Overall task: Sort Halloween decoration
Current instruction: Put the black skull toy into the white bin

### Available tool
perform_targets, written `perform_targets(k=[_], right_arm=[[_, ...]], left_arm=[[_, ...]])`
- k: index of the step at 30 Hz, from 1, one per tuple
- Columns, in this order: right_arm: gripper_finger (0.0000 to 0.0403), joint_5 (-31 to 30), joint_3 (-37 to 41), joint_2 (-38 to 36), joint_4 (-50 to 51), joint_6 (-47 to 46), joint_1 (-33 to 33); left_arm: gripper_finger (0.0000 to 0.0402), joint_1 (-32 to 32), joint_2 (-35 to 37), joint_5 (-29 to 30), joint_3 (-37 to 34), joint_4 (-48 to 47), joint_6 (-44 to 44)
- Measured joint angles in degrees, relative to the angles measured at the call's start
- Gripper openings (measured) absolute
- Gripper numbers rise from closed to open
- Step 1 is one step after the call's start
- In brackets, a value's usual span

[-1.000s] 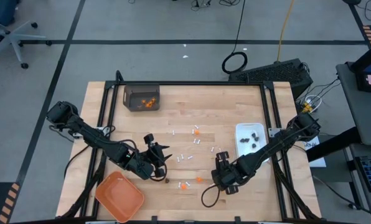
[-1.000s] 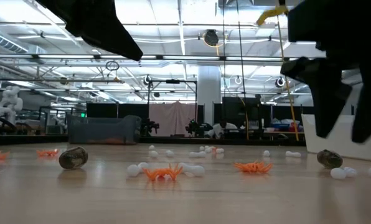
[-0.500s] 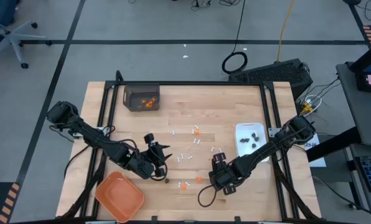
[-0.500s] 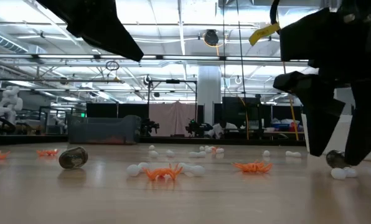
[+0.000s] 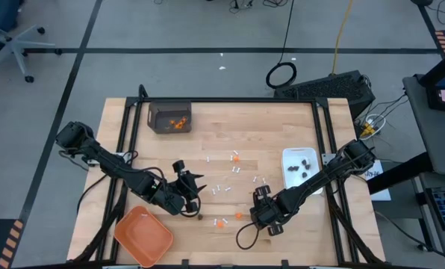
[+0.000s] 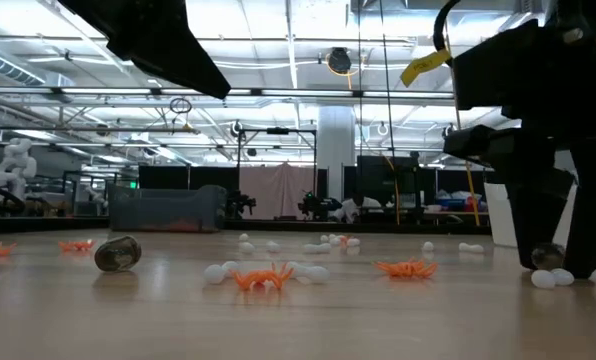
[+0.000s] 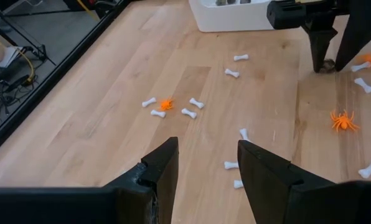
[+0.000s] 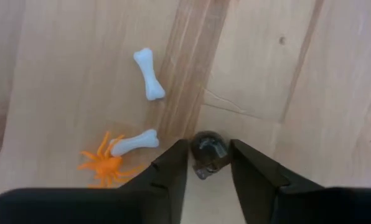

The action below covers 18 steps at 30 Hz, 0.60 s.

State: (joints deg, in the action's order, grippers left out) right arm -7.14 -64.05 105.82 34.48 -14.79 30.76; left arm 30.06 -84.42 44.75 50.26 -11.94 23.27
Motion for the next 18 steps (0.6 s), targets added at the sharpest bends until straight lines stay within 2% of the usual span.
perform_targets(k=[5, 7, 14, 18], right_arm=[[0.0049, 0.0, 0.0, -0.2, -0.1, 0.1, 0.0], [0.0038, -0.1, 0.0, -0.2, -0.1, 0.3, 0.0], [0.0044, -1.8, -1.4, -0.5, 0.8, 2.0, 0.0], [0.0042, -7.9, -3.6, -2.5, 0.4, 5.5, 0.7]], left_arm=[[0.0164, 0.0, 0.0, 0.0, 0.0, 0.0, 0.0], [0.0164, 0.0, 0.0, 0.0, 0.0, 0.0, 0.0], [0.0164, 0.0, 0.0, 0.0, 0.0, -0.1, 0.0], [0.0164, 0.0, 0.0, 0.0, 0.0, -0.1, 0.1]])
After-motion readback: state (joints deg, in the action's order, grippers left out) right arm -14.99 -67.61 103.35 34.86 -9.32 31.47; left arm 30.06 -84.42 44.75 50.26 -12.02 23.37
